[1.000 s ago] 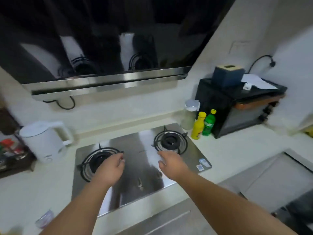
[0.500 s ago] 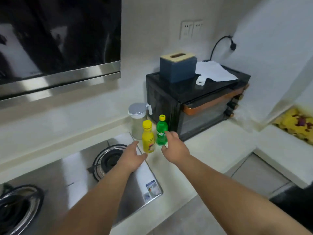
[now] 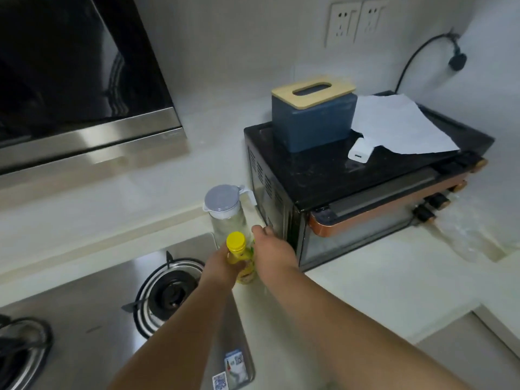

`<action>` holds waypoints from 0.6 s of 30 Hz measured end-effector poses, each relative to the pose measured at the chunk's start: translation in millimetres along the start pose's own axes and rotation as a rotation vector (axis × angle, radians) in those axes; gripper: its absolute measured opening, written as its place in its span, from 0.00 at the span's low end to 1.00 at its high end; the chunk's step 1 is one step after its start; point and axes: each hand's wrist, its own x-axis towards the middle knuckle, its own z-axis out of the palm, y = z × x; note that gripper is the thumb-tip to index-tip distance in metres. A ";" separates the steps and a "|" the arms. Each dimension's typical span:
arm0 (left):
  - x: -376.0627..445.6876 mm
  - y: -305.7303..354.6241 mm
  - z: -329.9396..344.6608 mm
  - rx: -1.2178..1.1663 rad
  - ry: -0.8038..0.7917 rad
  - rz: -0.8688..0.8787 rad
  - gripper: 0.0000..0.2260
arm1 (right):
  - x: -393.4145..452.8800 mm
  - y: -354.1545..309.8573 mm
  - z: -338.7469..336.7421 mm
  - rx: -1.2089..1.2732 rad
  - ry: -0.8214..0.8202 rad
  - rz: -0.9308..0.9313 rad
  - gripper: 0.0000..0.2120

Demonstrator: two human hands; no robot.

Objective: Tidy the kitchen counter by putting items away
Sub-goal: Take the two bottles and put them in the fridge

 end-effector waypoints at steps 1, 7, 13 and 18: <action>-1.0 -6.5 -0.1 0.006 -0.026 0.015 0.17 | -5.4 1.6 1.8 -0.017 -0.005 -0.021 0.23; -12.9 -50.4 15.3 -0.019 -0.194 0.101 0.26 | -60.3 23.5 16.6 -0.107 0.024 -0.007 0.18; -57.9 -13.4 50.1 -0.025 -0.374 0.298 0.21 | -111.1 70.0 6.1 -0.047 0.062 0.185 0.15; -62.2 22.4 99.6 -0.004 -0.511 0.380 0.25 | -137.9 111.5 -9.3 -0.015 0.114 0.305 0.17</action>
